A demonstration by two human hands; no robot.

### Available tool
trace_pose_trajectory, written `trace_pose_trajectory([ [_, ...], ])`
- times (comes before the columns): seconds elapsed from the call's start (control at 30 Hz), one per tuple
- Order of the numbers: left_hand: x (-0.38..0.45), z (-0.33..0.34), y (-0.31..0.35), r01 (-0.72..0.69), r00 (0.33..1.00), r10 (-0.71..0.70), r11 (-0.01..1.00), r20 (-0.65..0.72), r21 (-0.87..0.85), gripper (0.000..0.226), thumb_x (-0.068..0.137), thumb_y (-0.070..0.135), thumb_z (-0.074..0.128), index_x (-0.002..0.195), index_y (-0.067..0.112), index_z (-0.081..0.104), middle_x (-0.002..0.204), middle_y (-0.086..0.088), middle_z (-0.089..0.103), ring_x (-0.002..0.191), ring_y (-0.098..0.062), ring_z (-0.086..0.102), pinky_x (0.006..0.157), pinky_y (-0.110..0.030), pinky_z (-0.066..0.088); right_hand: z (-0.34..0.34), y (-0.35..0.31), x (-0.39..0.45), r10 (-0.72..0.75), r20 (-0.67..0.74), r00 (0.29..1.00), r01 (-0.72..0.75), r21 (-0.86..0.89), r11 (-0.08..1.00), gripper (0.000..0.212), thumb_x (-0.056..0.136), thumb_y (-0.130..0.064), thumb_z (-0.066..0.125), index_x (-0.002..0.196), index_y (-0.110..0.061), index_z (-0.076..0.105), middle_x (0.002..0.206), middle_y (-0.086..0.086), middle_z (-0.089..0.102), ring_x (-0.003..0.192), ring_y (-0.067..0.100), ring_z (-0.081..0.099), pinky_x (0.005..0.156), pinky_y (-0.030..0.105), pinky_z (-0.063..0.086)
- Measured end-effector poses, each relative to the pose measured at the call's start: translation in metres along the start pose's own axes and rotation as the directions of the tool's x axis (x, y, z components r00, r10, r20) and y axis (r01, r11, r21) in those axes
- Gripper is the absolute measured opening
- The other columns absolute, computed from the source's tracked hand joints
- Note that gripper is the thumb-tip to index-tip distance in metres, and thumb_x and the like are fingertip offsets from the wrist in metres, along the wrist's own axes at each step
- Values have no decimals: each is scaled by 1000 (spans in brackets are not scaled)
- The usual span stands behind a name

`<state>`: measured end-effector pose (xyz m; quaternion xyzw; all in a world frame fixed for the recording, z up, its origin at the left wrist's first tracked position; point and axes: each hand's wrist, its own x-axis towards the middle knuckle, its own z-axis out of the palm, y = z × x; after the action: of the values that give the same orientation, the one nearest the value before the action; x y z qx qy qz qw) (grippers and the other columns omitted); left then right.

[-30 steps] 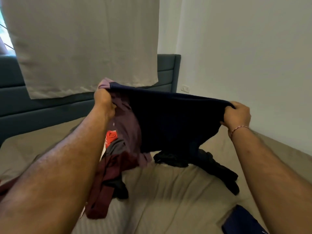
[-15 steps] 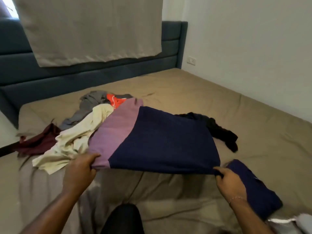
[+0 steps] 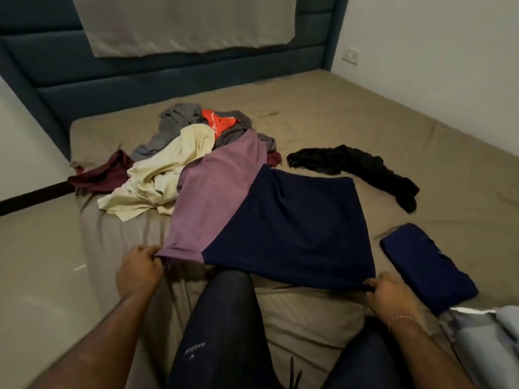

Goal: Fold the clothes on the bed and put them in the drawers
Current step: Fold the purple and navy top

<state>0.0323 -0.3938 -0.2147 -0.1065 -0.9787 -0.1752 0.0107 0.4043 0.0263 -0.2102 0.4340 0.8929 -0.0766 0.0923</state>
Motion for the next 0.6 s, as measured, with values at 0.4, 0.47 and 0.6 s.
trace_pose_trajectory([
  [0.4,54,-21,58,398,832,-508,267,223,-878,34,100,1,42,108,19,69,95,-13,77,67,-31,78,39,-24,48,-3,27,3,32,218,976,-190,759,623,12,95,-6,70,92,-11,81,67,3,72,53,9,56,52,23,44],
  [0.47,72,-29,83,397,836,-479,189,269,-898,36,100,0,39,104,21,67,90,-14,78,61,-26,76,38,-22,46,-12,26,14,77,235,969,-239,812,532,13,96,-9,69,88,-8,79,58,3,63,47,9,48,48,24,39],
  [0.6,120,-39,135,370,896,-347,241,276,-897,30,103,3,45,101,21,69,100,-14,78,69,-21,78,42,-24,51,-26,17,52,228,322,919,-383,869,315,23,98,-10,66,75,-8,67,54,7,53,42,11,45,40,22,38],
])
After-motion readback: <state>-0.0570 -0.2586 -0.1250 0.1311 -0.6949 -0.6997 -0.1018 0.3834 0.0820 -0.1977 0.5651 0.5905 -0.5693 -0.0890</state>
